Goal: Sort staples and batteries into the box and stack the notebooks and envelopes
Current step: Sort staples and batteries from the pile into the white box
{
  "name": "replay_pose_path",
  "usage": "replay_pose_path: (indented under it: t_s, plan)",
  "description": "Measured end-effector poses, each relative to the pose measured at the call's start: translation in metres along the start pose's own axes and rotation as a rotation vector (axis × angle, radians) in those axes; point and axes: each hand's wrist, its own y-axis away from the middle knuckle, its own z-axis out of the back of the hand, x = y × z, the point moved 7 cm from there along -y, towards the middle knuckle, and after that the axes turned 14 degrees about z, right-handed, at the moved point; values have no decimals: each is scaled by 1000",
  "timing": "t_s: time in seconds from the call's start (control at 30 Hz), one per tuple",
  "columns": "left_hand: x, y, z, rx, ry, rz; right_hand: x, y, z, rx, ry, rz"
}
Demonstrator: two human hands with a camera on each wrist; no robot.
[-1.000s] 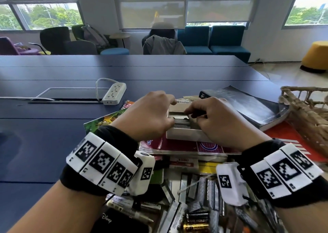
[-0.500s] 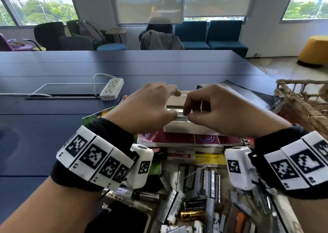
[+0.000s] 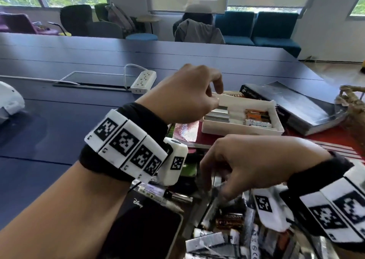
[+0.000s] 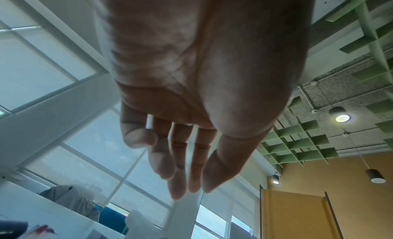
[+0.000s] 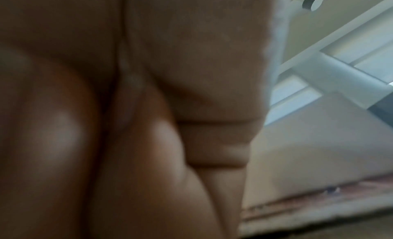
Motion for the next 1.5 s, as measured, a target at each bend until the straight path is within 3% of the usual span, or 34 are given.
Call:
replay_pose_path:
  t_s: [0.27, 0.57, 1.0, 1.1, 1.33, 1.5]
  plan:
    - [-3, 2, 1, 16, 31, -22, 9, -13, -16, 63, 37, 46]
    - [-8, 2, -8, 47, -20, -28, -1, -10, -12, 54, 85, -8]
    - [-19, 6, -17, 127, 3, -59, -33, 75, 81, -438, 111, -162]
    - [-30, 15, -30, 255, -28, -93, -41, 92, 91, -504, 164, -232]
    - [-59, 65, -82, 831, -152, -227, -51, 108, 101, -612, 162, -277]
    - [-63, 79, -100, 952, -213, -265, -50, 106, 101, -636, 170, -267]
